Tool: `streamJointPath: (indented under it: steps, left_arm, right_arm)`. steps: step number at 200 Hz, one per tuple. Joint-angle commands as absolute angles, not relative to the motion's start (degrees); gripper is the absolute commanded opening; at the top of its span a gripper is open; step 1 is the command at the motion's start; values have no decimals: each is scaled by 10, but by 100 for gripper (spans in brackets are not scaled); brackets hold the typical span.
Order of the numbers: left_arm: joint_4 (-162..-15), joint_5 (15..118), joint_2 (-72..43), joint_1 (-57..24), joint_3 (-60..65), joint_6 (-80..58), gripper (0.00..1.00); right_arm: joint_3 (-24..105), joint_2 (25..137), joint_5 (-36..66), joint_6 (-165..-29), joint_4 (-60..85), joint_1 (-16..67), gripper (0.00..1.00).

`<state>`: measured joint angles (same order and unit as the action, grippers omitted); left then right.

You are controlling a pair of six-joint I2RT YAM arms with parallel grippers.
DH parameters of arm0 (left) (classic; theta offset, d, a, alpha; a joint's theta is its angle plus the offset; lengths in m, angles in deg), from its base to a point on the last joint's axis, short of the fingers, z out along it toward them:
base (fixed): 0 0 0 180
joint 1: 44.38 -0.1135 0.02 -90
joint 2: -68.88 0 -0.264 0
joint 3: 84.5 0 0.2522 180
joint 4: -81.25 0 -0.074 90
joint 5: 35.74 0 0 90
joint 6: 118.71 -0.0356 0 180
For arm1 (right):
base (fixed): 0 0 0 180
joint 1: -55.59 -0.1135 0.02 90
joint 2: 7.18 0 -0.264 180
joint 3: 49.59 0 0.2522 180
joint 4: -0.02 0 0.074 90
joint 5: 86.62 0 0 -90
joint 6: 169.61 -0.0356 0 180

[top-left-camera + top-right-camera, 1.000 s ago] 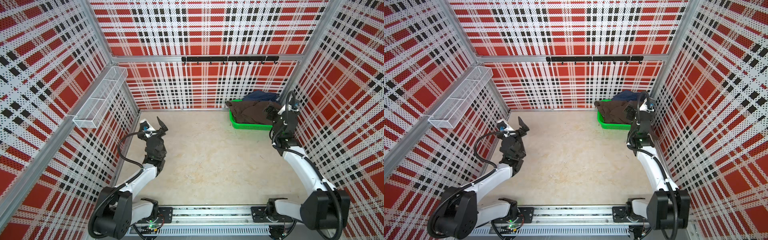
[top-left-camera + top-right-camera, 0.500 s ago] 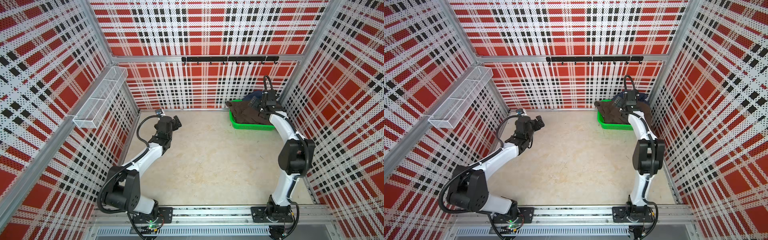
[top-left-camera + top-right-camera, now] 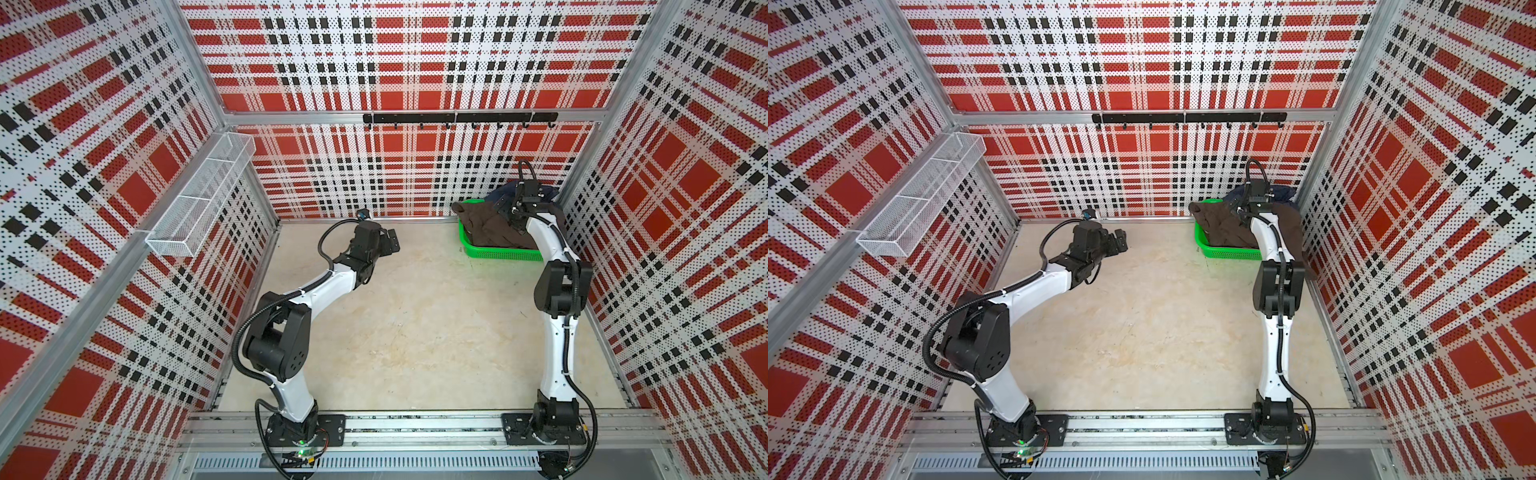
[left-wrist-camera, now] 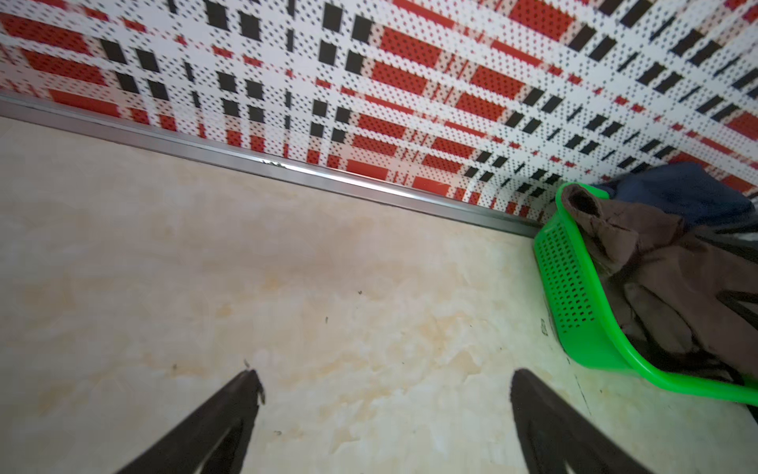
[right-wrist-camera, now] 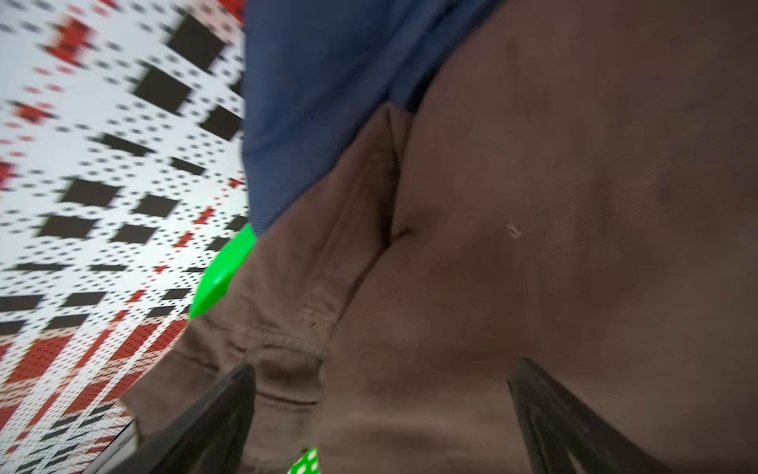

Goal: Fold and stack the trousers
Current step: Pick up the trousers from the basket.

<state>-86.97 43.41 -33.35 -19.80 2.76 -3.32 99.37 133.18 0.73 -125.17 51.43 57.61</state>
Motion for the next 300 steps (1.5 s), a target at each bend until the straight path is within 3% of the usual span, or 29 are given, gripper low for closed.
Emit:
streamJointPath:
  steps: [1,78,131,141,180,196,300]
  left_arm:
    - [-863,458,-353,-190,46,-38,98]
    - [-871,460,-368,-188,46,-38,98]
    - [-870,455,-366,-188,44,-39,98]
    - [-871,454,-365,-188,43,-39,98]
    - [-870,448,-351,-188,32,-39,98]
    - [-871,444,-340,-188,25,-38,98]
    - [-874,416,-229,-177,-47,-23,98]
  right_arm:
    - [1037,1376,25,-1280,524,579,100]
    - [1097,1482,38,-1324,522,580,99]
    - [1106,1507,65,-1351,482,578,64]
    - [1106,1504,65,-1353,476,577,61]
    - [1095,1466,67,-1344,441,567,12]
    - [1090,1435,69,-1336,423,562,0]
    - [1117,1183,73,-1270,327,533,0]
